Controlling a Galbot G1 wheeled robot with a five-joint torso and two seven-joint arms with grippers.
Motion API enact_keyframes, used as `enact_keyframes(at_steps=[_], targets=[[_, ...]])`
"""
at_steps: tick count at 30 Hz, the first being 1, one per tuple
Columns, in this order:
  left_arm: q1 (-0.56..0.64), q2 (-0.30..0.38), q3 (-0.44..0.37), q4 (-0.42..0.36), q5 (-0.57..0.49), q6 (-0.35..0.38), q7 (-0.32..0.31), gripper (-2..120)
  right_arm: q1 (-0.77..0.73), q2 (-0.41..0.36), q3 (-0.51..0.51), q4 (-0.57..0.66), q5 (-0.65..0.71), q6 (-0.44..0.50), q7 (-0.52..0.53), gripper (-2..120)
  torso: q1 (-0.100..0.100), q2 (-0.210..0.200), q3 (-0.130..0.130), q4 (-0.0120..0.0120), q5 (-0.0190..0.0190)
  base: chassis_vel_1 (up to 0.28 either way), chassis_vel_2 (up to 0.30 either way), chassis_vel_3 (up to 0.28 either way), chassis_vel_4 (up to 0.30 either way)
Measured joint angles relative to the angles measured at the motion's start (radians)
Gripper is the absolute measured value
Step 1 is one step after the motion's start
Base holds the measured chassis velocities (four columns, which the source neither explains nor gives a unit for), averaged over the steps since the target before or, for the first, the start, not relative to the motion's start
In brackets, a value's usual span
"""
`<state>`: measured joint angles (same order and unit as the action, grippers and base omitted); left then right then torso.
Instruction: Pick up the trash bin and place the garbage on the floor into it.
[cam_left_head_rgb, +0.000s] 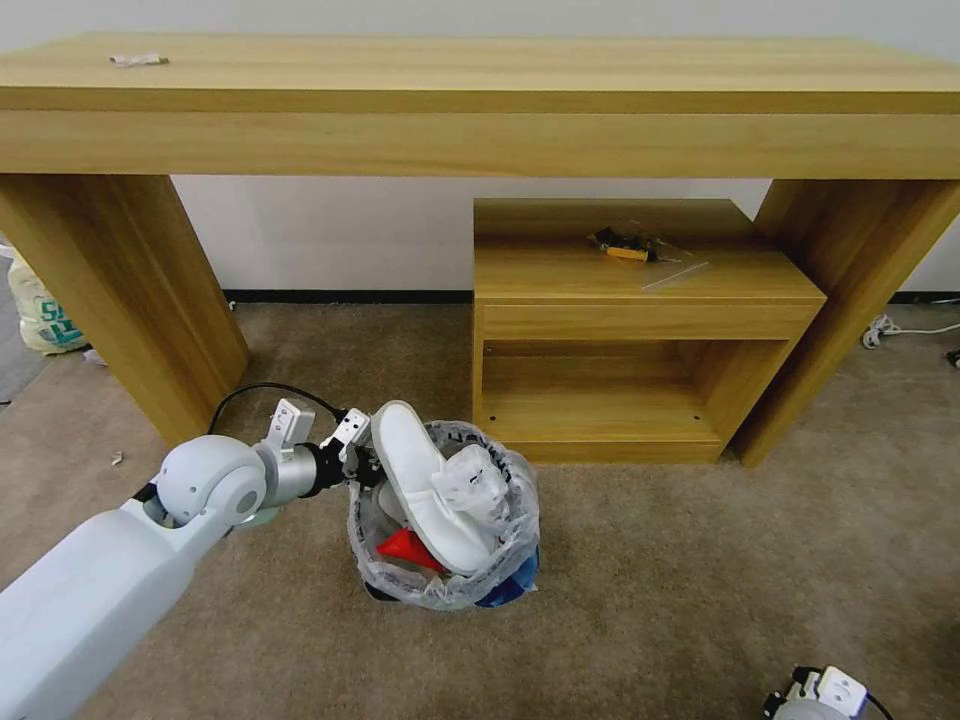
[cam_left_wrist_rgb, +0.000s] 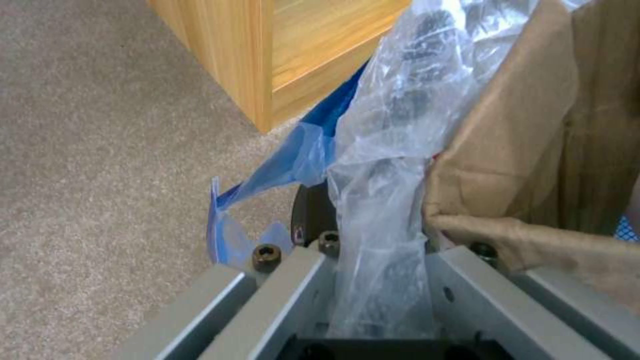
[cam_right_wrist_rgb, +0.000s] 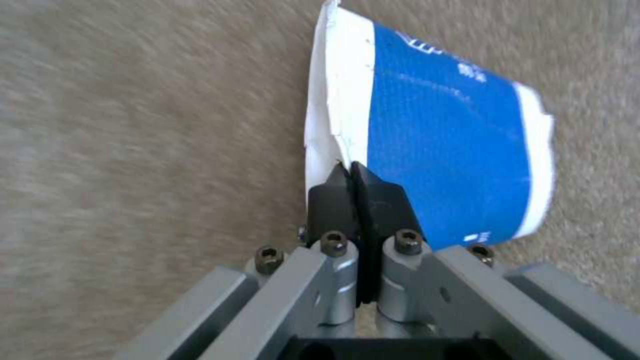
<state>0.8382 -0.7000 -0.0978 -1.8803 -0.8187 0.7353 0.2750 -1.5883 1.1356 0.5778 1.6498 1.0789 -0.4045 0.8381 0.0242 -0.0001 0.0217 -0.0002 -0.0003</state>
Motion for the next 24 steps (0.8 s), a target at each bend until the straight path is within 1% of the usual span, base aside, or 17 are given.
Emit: enact_keyframes(at_steps=[3,4,7,8,11,12,14,15,17,18,19,21,22,24], targets=[[-0.003,0.0,-0.002,0.005,0.001,0.0,0.008,0,-0.029,-0.001,0.019,0.114,-0.016,0.0,-0.002,0,0.0,0.0,0.0,0.0001,-0.0001,0.0,0.0,0.0,0.0],[-0.003,0.0,-0.002,0.005,0.001,0.0,0.008,0,-0.029,-0.001,0.019,0.114,-0.016,0.0,-0.002,0,0.0,0.0,0.0,0.0001,-0.0001,0.0,0.0,0.0,0.0],[-0.007,-0.002,-0.003,0.009,0.003,0.0,0.012,0,-0.046,-0.008,0.037,0.222,-0.04,-0.013,-0.024,0,0.0,0.0,0.0,0.0001,-0.0002,0.0,0.0,0.0,0.0],[-0.007,-0.002,-0.003,0.009,0.003,0.0,0.012,0,-0.046,-0.008,0.037,0.222,-0.04,-0.013,-0.024,0,0.0,0.0,0.0,0.0001,-0.0002,0.0,0.0,0.0,0.0],[-0.007,-0.006,-0.003,0.009,0.005,0.0,0.014,0,-0.038,-0.021,0.044,0.332,-0.041,-0.034,-0.032,0,0.0,0.0,0.0,0.0002,-0.0002,0.0,0.0,0.0,0.0],[-0.007,-0.006,-0.003,0.009,0.005,0.0,0.014,0,-0.038,-0.021,0.044,0.332,-0.041,-0.034,-0.032,0,0.0,0.0,0.0,0.0002,-0.0002,0.0,0.0,0.0,0.0],[-0.006,-0.008,-0.003,0.007,0.007,0.0,0.012,0,-0.028,-0.039,0.045,0.413,-0.04,-0.046,-0.054,0,0.0,0.0,0.0,0.0001,0.0,0.0,0.0,0.0,0.0],[-0.006,-0.008,-0.003,0.007,0.007,0.0,0.012,0,-0.028,-0.039,0.045,0.413,-0.04,-0.046,-0.054,0,0.0,0.0,0.0,0.0001,0.0,0.0,0.0,0.0,0.0],[-0.005,-0.009,-0.003,0.003,0.007,0.0,0.005,0,-0.016,-0.064,0.048,0.5,-0.039,-0.055,-0.11,0,0.0,0.0,0.0,0.0001,-0.0001,0.0,0.0,0.0,0.0],[-0.005,-0.009,-0.003,0.003,0.007,0.0,0.005,0,-0.016,-0.064,0.048,0.5,-0.039,-0.055,-0.11,0,0.0,0.0,0.0,0.0001,-0.0001,0.0,0.0,0.0,0.0],[-0.006,-0.01,-0.003,0.002,0.007,0.0,0.001,0,-0.007,-0.078,0.046,0.54,-0.031,-0.057,-0.133,0,0.0,0.0,0.0,0.0001,0.0,0.0,0.0,0.0,0.0],[-0.009,-0.013,-0.001,0.002,0.007,0.0,-0.007,0,0.021,-0.11,0.041,0.62,0.012,-0.068,-0.193,0,0.0,0.0,0.0,0.0002,-0.0003,0.0,0.0,0.0,0.0],[-0.009,-0.013,-0.001,0.002,0.007,0.0,-0.007,0,0.021,-0.11,0.041,0.62,0.012,-0.068,-0.193,0,0.0,0.0,0.0,0.0002,-0.0003,0.0,0.0,0.0,0.0],[-0.012,-0.017,0.006,0.002,0.007,0.0,-0.025,0,0.059,-0.138,0.027,0.666,0.061,-0.077,-0.24,0,0.0,0.0,0.0,0.0002,-0.0003,0.0,0.0,0.0,0.0]])
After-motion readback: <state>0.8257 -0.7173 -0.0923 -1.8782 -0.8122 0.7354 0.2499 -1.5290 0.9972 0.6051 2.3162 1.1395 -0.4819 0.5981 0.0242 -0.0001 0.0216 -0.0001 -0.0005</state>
